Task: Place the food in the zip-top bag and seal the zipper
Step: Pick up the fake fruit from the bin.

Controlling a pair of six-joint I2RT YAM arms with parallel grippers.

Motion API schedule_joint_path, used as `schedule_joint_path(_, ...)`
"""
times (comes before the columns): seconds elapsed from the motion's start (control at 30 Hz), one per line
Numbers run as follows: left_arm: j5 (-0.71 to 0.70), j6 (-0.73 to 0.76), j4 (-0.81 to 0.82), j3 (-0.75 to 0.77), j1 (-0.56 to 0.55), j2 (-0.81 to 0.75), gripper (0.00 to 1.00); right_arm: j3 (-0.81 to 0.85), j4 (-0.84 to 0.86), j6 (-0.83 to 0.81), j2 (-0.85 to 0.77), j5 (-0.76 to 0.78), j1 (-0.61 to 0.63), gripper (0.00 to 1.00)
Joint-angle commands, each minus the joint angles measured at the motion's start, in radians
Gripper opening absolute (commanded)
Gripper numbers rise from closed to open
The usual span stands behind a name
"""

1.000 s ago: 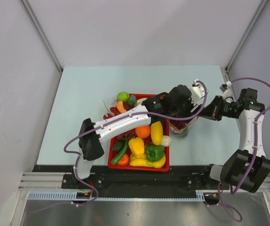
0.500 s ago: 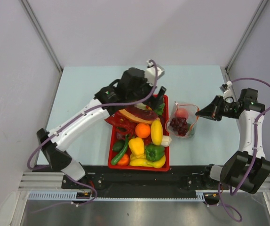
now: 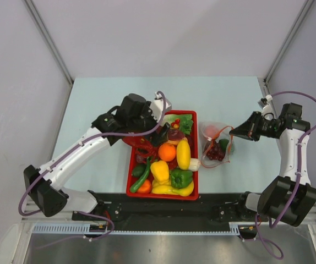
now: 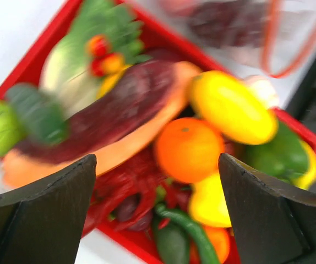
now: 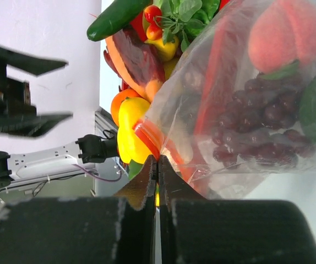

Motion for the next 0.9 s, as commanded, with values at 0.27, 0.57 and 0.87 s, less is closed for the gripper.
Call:
schedule_joint_path(0.27,0.015,-0.205,0.172,0.021,-0.205,0.136,0.95,0.000,0.037,0.045,-0.047,0.001,0.013,0.00)
schedule_joint_path(0.57,-0.052,-0.293,0.157,0.044,-0.227,0.230,0.96,0.002,0.037,0.039,-0.047,0.006,0.023,0.00)
schedule_joint_path(0.87,0.035,-0.359,0.146,0.060,-0.228,0.309,0.96,0.000,0.037,0.033,-0.040,0.007,0.023,0.00)
